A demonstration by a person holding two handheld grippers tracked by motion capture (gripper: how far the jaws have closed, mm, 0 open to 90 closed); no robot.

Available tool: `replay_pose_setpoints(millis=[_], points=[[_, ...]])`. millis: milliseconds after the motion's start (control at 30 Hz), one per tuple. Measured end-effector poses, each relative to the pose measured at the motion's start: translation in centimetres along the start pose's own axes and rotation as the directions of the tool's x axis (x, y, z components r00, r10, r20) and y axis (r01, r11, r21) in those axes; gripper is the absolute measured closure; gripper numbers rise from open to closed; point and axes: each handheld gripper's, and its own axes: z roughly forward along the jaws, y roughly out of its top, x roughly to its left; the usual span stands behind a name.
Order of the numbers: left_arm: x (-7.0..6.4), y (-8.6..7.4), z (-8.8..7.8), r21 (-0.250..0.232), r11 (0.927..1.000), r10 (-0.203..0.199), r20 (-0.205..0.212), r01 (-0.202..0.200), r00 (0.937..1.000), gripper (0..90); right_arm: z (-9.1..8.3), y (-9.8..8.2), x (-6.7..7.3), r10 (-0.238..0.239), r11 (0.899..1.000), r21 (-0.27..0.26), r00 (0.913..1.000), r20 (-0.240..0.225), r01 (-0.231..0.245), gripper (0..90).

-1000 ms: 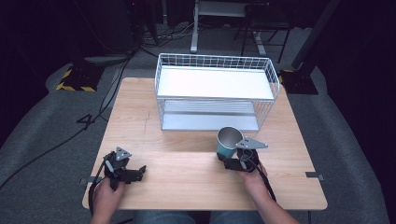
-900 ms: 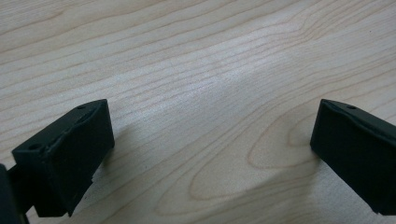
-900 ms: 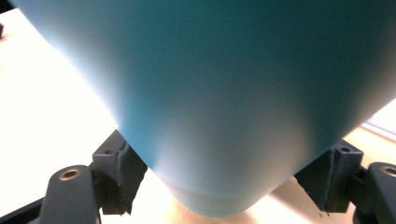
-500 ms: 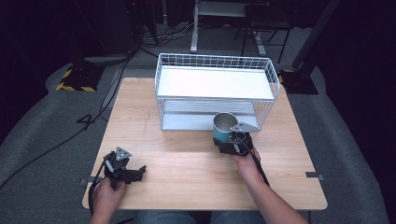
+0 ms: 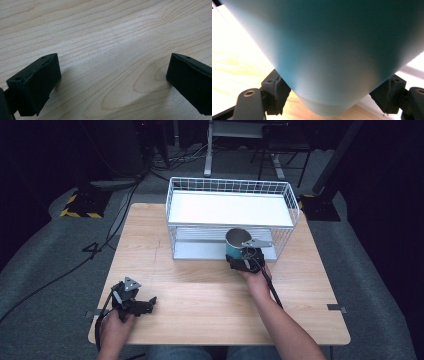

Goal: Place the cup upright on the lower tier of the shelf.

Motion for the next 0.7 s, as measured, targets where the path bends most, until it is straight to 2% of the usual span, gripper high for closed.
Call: replay_pose_setpoints(millis=[233,367,500,700], points=[[0.0,0.0,0.0,-0.001,1.0000,-0.003,-0.001,0.003,1.0000,0.0,1.4,0.9,0.1,0.002,1.000,-0.013,0.9995,0.030,-0.001,25.3],[0.0,0.0,0.0,0.000,1.0000,0.000,0.000,0.000,1.0000,0.0,2.4,1.4,0.1,-0.012,1.000,-0.023,0.9984,0.055,0.013,25.3],[0.0,0.0,0.0,0.000,1.0000,0.001,0.000,-0.001,1.0000,0.0,3.4,1.8,-0.1,0.010,0.999,-0.040,0.9980,0.062,-0.008,25.3],[0.0,0.0,0.0,0.000,1.0000,0.000,0.000,0.000,1.0000,0.0,4.9,2.6,-0.2,-0.009,0.998,-0.054,0.9953,0.096,0.014,25.2]])
